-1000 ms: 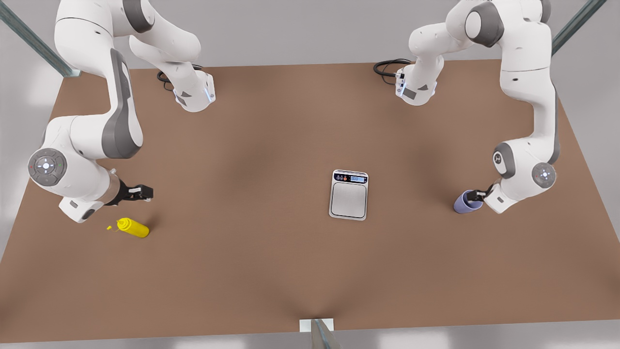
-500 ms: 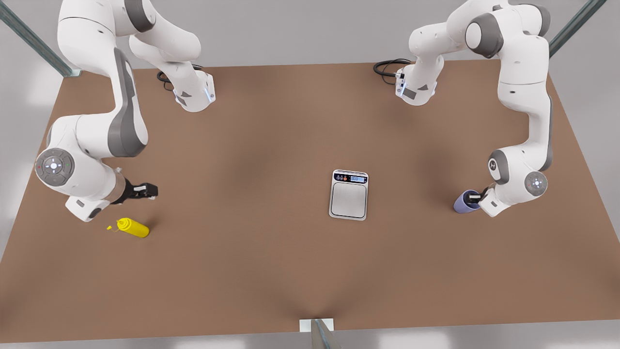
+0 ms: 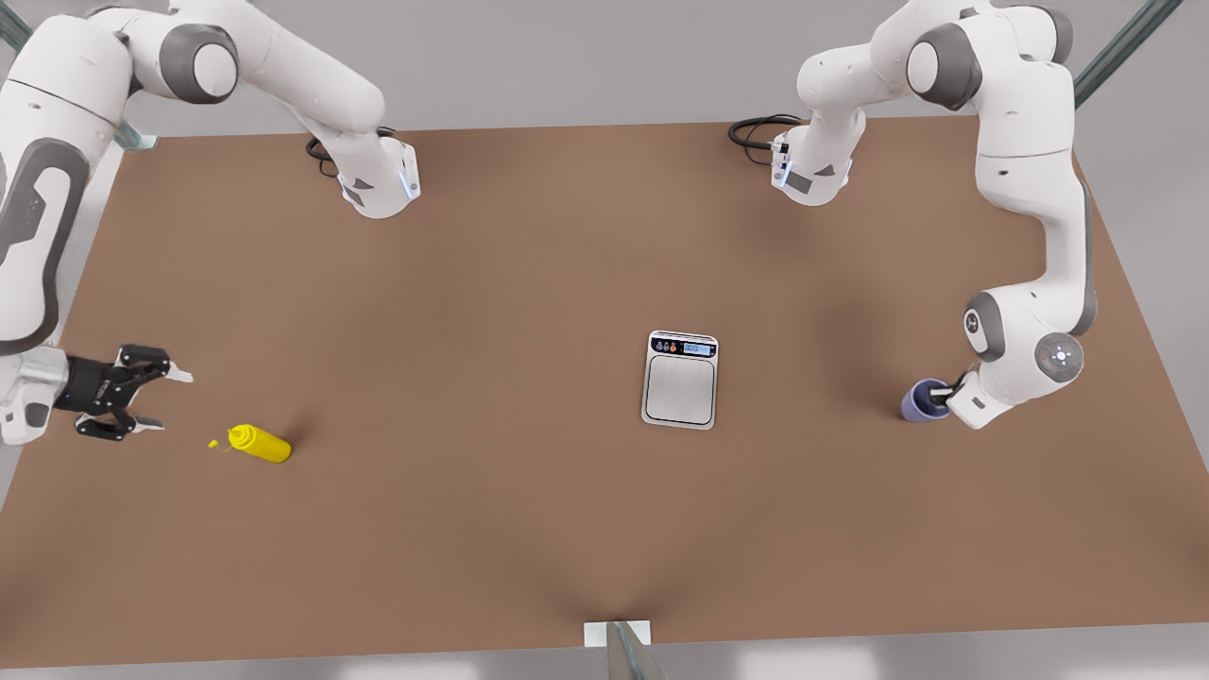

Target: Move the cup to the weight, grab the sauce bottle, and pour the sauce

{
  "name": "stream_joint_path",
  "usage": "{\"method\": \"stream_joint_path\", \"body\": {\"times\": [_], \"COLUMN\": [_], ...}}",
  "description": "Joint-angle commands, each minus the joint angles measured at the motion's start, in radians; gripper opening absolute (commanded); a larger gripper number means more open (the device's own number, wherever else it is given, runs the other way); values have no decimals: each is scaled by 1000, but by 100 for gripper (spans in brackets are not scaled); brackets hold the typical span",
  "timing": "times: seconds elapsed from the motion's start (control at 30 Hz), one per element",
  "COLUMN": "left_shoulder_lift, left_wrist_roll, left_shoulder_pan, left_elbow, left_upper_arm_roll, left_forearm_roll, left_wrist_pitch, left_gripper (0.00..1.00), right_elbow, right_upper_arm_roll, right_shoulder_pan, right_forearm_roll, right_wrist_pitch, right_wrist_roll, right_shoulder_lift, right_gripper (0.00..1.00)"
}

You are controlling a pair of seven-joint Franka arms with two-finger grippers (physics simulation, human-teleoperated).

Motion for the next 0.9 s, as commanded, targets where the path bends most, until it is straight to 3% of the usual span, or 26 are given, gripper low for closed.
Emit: {"method": "stream_joint_path", "body": {"times": [0.0,0.13,0.23,0.37,0.47,0.87], "left_shoulder_lift": [-9,-66,-75,-37,-18,39], "left_wrist_roll": [6,-61,-359,-882,-1017,-1013], "left_shoulder_pan": [-2,-71,-194,-252,-262,-413], "left_elbow": [0,0,2,81,89,84], "left_upper_arm_roll": [0,-3,-28,-229,-335,-338], "left_forearm_roll": [-72,-210,-295,-290,-281,-192], "left_wrist_pitch": [-2,-10,-10,-8,-2,-53], "left_gripper": [21,21,21,21,21,21], "right_elbow": [0,15,41,83,78,273], "right_upper_arm_roll": [0,0,-1,-4,-3,-4], "right_shoulder_pan": [-5,-51,-139,-243,-249,-214], "right_forearm_roll": [17,94,218,331,402,471], "right_wrist_pitch": [0,-25,-51,-80,-94,-112], "right_wrist_roll": [-39,-269,-476,-625,-645,-727], "right_shoulder_lift": [14,77,118,237,350,606], "right_gripper": [100,100,100,100,100,100]}}
